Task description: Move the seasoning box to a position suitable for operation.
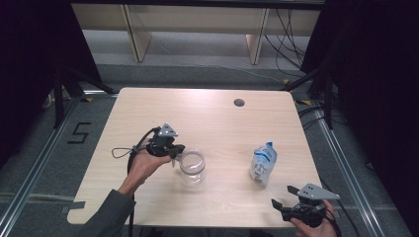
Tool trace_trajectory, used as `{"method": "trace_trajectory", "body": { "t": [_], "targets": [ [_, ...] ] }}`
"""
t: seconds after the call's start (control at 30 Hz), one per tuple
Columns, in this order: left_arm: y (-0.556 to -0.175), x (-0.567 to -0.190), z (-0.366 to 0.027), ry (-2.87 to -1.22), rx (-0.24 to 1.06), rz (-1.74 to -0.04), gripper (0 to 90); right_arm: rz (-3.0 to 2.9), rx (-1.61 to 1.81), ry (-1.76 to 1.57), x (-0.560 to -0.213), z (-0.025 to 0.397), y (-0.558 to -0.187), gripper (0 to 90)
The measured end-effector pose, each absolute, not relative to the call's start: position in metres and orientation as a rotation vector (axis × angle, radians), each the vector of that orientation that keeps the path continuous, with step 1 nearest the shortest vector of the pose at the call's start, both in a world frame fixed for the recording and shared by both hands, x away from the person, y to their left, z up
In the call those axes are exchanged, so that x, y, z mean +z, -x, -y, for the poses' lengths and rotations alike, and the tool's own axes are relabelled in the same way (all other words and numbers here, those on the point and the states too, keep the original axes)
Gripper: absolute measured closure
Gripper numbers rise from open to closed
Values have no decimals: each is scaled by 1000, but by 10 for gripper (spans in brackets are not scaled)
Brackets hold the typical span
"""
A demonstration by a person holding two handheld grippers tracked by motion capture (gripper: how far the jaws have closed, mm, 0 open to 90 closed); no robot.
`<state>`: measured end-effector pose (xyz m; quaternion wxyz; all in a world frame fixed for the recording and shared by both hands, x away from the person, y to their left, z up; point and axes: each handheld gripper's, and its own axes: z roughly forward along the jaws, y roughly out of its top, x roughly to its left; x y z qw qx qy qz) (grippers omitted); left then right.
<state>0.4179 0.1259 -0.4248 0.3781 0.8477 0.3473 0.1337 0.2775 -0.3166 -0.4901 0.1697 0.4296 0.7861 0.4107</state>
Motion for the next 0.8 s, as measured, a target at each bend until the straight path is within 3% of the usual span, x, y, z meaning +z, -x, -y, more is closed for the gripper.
{"method": "trace_trajectory", "body": {
  "t": [0.8],
  "targets": [
    [-394, -434, -148, -2104, 296, -929, 840, -2243, 1152, -1258, -490, 315, -277, 216]
  ]
}}
